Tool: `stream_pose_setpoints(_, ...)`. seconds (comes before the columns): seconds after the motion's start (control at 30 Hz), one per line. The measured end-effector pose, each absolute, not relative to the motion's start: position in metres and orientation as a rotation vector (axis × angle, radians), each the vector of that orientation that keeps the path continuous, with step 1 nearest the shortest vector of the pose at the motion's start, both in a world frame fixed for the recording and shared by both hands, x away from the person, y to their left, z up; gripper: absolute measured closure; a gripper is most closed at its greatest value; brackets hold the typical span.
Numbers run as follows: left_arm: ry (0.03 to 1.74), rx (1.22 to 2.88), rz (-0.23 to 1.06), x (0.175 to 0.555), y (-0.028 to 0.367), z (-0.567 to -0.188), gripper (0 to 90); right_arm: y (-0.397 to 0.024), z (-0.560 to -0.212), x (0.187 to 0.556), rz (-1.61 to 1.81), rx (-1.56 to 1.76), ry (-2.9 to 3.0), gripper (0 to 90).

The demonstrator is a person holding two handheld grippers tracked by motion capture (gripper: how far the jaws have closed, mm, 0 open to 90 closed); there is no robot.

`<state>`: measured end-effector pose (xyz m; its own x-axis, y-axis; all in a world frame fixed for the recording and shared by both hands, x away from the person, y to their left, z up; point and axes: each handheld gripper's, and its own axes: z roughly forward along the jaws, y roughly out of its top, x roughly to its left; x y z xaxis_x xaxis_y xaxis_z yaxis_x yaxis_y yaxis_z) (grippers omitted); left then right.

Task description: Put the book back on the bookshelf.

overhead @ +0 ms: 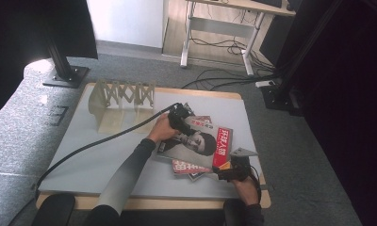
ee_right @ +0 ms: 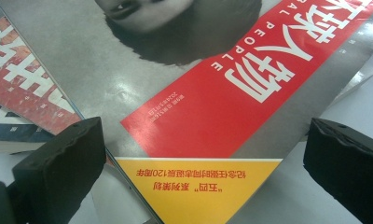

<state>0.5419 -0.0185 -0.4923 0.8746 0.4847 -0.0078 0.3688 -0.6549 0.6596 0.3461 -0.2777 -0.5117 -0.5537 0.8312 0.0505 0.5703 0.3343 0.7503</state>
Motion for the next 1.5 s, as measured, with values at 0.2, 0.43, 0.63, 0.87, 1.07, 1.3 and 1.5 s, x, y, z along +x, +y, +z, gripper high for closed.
stream_pose_setpoints(0.2,0.62,2.347,0.219,0.551,-0.016,-0.493,0.0,-0.278,-0.512,0.346,1.067,1.246,2.262,0.0)
stream_pose_setpoints(0.43,0.637,2.328,0.189,0.556,-0.014,-0.496,0.0,-0.278,-0.512,0.346,1.068,1.245,2.262,0.0)
stream_pose_setpoints(0.63,0.657,2.333,0.203,0.552,-0.014,-0.495,0.0,-0.279,-0.512,0.346,1.067,1.241,2.263,0.0)
stream_pose_setpoints(0.87,0.652,2.352,0.197,0.545,-0.012,-0.494,0.0,-0.285,-0.511,0.346,1.054,1.243,2.254,0.0)
stream_pose_setpoints(1.07,0.663,2.344,0.203,0.537,-0.007,-0.495,0.0,-0.294,-0.511,0.346,1.042,1.271,2.222,0.0)
stream_pose_setpoints(1.3,0.673,2.345,0.205,0.527,0.002,-0.495,0.0,-0.303,-0.512,0.348,1.037,1.306,2.185,0.0)
stream_pose_setpoints(1.5,0.679,2.358,0.205,0.519,0.007,-0.493,0.0,-0.306,-0.512,0.348,1.025,1.32,2.163,0.0)
